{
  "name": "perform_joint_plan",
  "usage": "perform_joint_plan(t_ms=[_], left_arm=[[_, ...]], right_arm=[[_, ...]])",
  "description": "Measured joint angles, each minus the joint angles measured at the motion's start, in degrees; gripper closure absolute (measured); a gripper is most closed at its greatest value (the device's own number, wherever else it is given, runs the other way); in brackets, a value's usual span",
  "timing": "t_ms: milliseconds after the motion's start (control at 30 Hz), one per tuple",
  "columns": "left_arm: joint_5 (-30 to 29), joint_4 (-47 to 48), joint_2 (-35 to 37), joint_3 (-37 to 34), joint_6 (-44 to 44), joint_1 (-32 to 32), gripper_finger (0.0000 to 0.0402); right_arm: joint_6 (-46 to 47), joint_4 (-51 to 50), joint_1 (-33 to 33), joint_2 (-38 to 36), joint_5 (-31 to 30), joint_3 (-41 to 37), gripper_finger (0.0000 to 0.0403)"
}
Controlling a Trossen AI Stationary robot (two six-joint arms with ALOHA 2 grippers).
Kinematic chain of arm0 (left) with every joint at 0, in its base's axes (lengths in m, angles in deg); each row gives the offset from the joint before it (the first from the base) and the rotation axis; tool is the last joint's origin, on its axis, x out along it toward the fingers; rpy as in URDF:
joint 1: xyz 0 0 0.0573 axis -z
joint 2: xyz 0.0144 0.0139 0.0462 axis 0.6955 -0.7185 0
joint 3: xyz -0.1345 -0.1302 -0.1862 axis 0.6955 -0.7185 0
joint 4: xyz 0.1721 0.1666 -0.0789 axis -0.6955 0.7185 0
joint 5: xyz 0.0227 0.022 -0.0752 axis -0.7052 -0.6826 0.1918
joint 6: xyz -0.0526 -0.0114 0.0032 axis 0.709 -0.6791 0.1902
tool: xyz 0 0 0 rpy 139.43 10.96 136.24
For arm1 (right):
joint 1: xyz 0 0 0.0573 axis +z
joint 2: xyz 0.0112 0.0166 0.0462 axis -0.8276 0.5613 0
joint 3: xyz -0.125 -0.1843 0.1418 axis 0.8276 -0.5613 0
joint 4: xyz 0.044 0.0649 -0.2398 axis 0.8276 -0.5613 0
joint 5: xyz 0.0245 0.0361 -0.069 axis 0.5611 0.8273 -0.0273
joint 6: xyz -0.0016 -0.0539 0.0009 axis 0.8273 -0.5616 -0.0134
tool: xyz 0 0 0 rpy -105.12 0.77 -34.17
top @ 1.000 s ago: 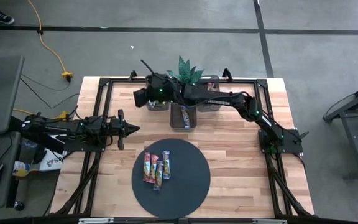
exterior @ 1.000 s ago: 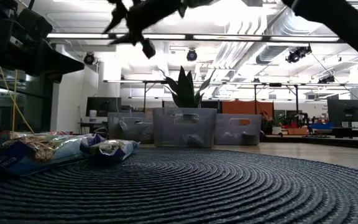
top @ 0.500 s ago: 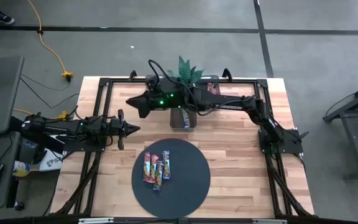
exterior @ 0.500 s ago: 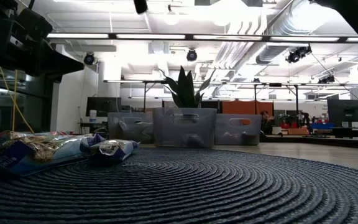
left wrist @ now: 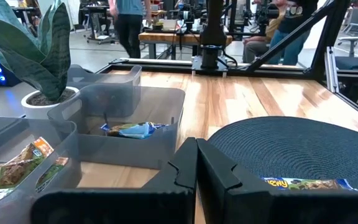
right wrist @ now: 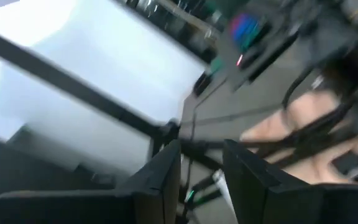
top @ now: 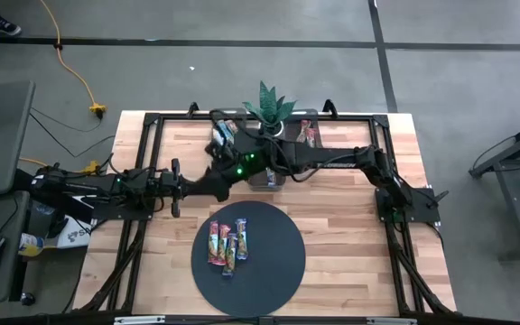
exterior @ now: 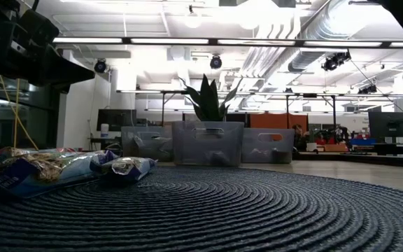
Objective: Pick and place Granola Bars by type
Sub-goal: Put the blue granola bar into the middle black bin
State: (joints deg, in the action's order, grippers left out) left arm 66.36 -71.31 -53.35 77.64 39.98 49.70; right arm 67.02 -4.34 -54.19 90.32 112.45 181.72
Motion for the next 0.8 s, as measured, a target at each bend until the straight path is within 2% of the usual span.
perform_joint_plan(t_ms=[167,400,600,800], left_arm=[[-0.02,0.0,0.0,0.01,0.01,0.02,0.04],[-0.02,0.02,0.01,0.0,-0.02,0.01,0.04],[-0.02,0.0,0.01,0.01,0.01,-0.01,0.04],[-0.02,0.0,0.0,0.0,0.0,0.01,0.04]], right_arm=[[2.11,-6.9,2.5,0.02,5.47,0.0,0.03],[2.23,-15.81,6.07,0.07,5.47,0.0,0.03],[4.59,-22.59,9.0,0.09,0.89,0.0,0.03],[7.75,-31.59,11.79,0.09,-9.21,0.0,0.03]])
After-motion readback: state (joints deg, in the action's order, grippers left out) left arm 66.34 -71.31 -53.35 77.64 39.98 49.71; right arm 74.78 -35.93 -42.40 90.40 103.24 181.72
